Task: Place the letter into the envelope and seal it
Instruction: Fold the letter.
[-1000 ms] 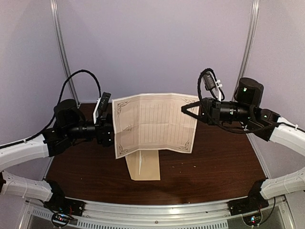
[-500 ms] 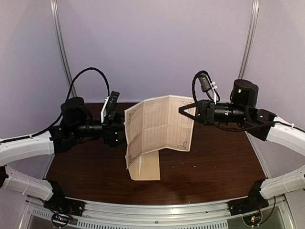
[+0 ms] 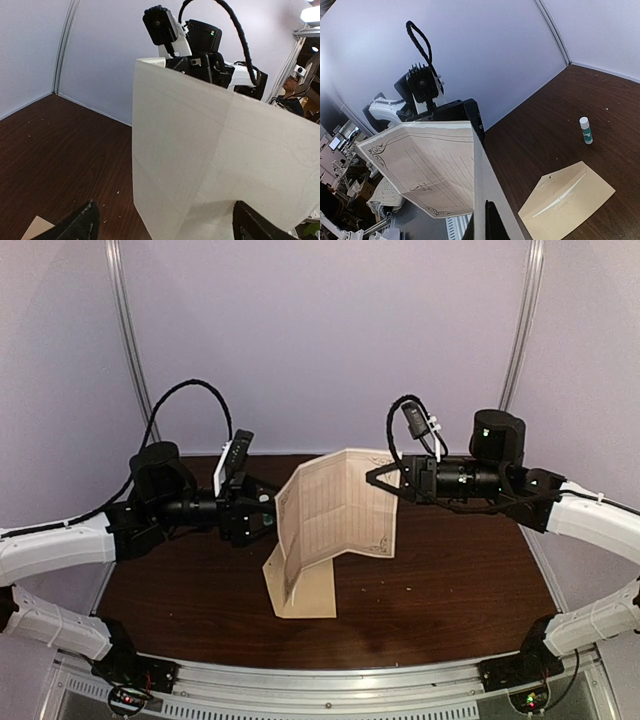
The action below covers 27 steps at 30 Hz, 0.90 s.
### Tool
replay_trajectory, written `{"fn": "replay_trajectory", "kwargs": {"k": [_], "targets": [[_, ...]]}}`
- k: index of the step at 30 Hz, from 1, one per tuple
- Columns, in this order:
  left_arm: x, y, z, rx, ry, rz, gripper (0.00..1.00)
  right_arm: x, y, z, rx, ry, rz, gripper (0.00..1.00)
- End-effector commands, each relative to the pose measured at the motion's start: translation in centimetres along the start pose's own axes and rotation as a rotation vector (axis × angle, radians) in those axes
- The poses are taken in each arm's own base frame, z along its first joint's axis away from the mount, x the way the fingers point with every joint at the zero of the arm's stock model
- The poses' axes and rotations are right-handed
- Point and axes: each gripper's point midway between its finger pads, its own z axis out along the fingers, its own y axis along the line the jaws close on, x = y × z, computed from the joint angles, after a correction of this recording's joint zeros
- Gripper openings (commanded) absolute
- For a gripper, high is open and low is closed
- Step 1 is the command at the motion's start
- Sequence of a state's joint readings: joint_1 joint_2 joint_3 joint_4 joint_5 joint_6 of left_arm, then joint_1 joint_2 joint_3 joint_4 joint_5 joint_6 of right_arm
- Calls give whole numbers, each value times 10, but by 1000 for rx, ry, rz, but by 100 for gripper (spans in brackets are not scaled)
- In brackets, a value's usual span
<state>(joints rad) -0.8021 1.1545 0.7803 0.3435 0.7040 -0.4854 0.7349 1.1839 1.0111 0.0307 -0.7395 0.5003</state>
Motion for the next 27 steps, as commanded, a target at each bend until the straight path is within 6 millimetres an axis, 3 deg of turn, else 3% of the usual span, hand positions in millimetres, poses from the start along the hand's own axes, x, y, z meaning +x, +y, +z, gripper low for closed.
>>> {"fn": "replay_trajectory", "kwargs": {"k": [1,13,27], "targets": [[-17,-10,8,47,-34,70,94,-21,16,-3,-27,-50,-39,0],[-11,-26,11,83,-24,83,94,-23,4,2,19,-55,-12,0],[-8,-26,24,94,-27,99,94,-17,13,4,-46,-18,-2,0]]}}
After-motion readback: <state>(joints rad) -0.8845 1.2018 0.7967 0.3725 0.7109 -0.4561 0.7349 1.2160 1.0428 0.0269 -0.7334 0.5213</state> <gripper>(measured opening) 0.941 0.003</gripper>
